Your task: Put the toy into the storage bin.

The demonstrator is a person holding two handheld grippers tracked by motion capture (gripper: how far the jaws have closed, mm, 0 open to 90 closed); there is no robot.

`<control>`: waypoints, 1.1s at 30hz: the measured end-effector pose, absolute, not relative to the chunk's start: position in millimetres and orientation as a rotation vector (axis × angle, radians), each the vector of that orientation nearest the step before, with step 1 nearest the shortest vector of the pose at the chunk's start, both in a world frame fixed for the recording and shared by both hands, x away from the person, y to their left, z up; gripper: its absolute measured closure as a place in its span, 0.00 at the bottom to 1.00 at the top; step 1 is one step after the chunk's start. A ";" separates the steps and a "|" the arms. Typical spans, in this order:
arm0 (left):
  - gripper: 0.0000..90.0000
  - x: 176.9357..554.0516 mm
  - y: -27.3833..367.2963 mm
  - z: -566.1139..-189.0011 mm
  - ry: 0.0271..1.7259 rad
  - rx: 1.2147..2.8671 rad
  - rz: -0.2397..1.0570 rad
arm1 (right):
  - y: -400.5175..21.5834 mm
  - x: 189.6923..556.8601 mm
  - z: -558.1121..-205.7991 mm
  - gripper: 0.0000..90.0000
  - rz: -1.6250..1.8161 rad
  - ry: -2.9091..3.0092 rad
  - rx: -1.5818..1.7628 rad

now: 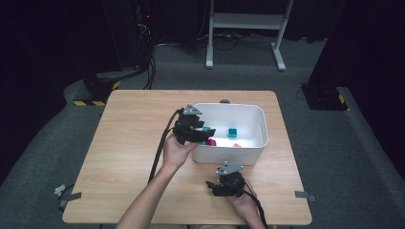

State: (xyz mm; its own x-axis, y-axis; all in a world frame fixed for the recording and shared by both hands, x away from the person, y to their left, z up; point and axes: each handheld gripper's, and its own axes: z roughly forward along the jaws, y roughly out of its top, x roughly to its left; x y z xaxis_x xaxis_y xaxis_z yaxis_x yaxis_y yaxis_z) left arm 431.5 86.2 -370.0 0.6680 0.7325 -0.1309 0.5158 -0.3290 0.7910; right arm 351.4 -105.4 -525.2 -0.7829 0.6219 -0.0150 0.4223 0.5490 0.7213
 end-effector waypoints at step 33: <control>0.34 419.1 135.0 -366.3 1.057 1.925 0.333 | -105.4 351.5 -525.2 0.33 1.064 2.517 0.868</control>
